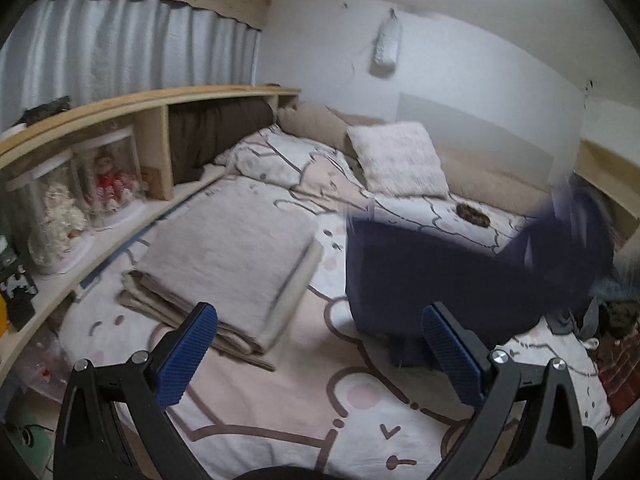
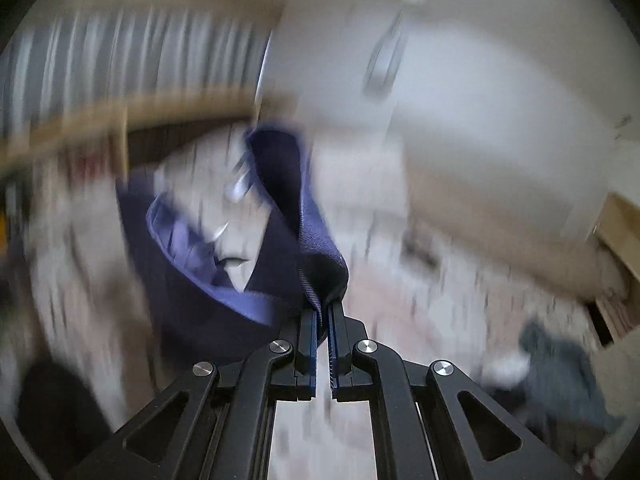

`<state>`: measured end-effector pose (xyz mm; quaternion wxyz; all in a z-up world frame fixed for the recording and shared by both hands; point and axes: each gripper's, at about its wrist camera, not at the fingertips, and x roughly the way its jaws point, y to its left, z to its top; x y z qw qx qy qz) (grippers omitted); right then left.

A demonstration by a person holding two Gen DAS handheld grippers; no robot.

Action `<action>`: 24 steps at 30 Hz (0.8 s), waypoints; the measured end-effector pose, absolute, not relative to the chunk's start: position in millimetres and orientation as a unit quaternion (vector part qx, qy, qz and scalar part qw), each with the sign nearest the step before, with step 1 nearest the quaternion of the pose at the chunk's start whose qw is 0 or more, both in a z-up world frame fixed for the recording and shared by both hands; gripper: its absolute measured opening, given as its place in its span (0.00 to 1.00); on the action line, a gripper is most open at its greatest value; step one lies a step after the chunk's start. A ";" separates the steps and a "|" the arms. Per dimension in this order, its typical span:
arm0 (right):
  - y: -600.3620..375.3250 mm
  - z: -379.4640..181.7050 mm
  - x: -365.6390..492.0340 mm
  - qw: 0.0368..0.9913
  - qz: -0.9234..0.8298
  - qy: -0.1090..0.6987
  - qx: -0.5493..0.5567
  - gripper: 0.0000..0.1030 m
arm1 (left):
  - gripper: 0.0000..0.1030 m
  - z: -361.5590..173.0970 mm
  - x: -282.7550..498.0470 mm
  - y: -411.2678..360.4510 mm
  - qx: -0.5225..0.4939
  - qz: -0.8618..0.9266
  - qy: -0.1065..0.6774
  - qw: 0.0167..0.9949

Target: Fold clothes

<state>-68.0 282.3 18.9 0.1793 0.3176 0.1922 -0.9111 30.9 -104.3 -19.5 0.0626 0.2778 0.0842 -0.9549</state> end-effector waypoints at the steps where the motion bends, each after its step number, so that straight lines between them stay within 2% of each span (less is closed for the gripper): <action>1: 285.3 -15.9 -58.2 0.179 -0.891 0.210 0.360 0.04 | 1.00 -23.6 22.3 -99.4 0.284 -0.953 0.086 0.053; 4: 306.9 -92.5 -34.6 0.181 -0.839 0.215 0.466 0.04 | 1.00 -34.2 -6.9 -81.1 0.299 -0.950 0.081 0.027; 6: 325.1 -118.9 -16.6 0.178 -0.814 0.212 0.511 0.04 | 1.00 -42.2 -29.2 -65.5 0.308 -0.948 0.073 0.012; 9: 338.2 -125.3 -7.3 0.157 -0.809 0.192 0.532 0.05 | 1.00 -59.5 -67.1 -38.3 0.330 -0.942 0.059 -0.012; 11: 349.0 -119.4 -8.4 0.132 -0.817 0.166 0.536 0.11 | 1.00 -75.6 -92.6 -16.6 0.346 -0.938 0.033 -0.016; 13: 360.3 -113.3 -11.0 0.108 -0.829 0.144 0.529 0.29 | 1.00 -96.9 -117.5 0.7 0.364 -0.931 -0.007 -0.002; 14: 364.5 -109.1 -10.6 0.099 -0.836 0.134 0.523 0.52 | 1.00 -106.9 -128.9 6.0 0.376 -0.927 -0.016 0.001; 15: 370.1 -105.0 -8.7 0.092 -0.843 0.124 0.516 0.66 | 1.00 -116.8 -139.8 10.8 0.388 -0.921 -0.025 0.004; 18: 373.2 -91.8 -8.8 0.084 -0.855 0.095 0.502 0.67 | 1.00 -150.0 -164.2 14.8 0.447 -0.894 -0.010 -0.020; 19: 372.4 -90.0 -10.2 0.083 -0.857 0.090 0.501 0.67 | 0.95 -160.7 -171.1 15.2 0.467 -0.883 -0.001 -0.033; 20: 371.9 -88.9 -11.6 0.081 -0.858 0.086 0.500 0.67 | 0.63 -167.7 -172.7 13.6 0.488 -0.871 0.018 -0.054; 22: 370.2 -85.6 -16.2 0.080 -0.861 0.088 0.494 0.67 | 0.19 -177.3 -169.4 11.5 0.520 -0.850 0.039 -0.076; 23: 368.7 -82.7 -19.8 0.081 -0.864 0.090 0.489 0.67 | 0.12 -179.8 -164.0 11.5 0.530 -0.843 0.042 -0.081; 24: 367.0 -79.0 -24.0 0.085 -0.867 0.090 0.483 0.67 | 0.10 -177.7 -151.5 14.2 0.528 -0.844 0.034 -0.091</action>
